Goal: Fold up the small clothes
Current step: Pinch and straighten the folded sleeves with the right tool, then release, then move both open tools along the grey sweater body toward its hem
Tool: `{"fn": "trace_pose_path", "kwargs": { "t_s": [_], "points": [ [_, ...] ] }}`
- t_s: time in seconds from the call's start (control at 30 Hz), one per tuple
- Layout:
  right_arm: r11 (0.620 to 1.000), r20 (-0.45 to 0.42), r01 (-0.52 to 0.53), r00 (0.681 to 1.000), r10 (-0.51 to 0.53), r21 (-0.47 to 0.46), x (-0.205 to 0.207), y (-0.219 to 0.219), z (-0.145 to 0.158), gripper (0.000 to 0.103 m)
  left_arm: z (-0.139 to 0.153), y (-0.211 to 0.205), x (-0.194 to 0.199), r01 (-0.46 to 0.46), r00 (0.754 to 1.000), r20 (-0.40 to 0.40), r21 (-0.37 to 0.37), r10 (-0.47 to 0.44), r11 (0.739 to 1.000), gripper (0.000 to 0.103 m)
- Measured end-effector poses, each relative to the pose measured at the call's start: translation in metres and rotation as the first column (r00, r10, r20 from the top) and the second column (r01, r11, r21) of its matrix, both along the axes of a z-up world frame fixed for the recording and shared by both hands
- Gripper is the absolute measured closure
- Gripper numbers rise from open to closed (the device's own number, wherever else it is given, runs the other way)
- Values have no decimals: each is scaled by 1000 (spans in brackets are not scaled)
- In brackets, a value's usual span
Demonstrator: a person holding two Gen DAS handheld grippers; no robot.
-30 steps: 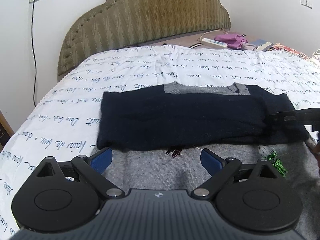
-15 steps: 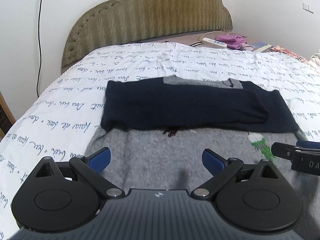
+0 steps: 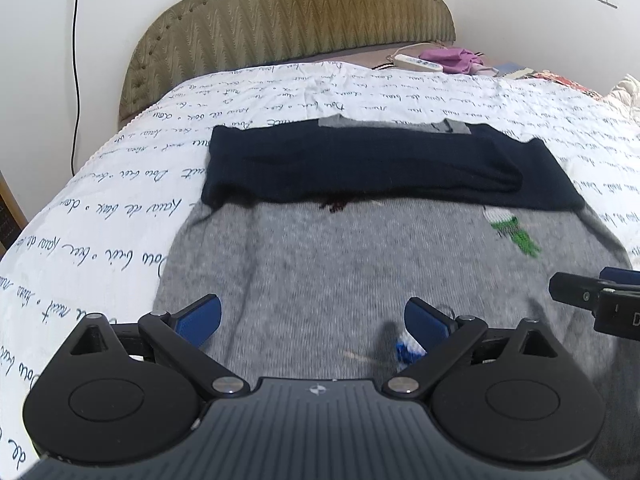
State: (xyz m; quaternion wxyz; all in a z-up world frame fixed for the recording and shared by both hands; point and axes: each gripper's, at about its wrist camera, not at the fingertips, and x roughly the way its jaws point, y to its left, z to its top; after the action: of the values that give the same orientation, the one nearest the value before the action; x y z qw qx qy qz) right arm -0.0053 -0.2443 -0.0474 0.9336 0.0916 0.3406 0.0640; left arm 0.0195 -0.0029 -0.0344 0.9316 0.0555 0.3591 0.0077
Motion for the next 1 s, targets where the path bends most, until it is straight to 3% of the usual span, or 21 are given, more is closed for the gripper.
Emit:
{"fn": "trace_pose_path", "kwargs": {
  "t_s": [0.43, 0.77, 1.0],
  "points": [
    [999, 20, -9, 1000, 10, -38, -29, 8, -6, 25, -11, 0, -27, 3, 1000, -8, -8, -3, 1000, 3],
    [989, 58, 13, 998, -5, -148, -36, 19, -21, 22, -25, 6, -35, -1, 1000, 9, -34, 1, 999, 0],
    [986, 70, 19, 998, -7, -166, -42, 21, -22, 21, -28, 5, -43, 7, 1000, 24, -28, -6, 1000, 0]
  ]
}}
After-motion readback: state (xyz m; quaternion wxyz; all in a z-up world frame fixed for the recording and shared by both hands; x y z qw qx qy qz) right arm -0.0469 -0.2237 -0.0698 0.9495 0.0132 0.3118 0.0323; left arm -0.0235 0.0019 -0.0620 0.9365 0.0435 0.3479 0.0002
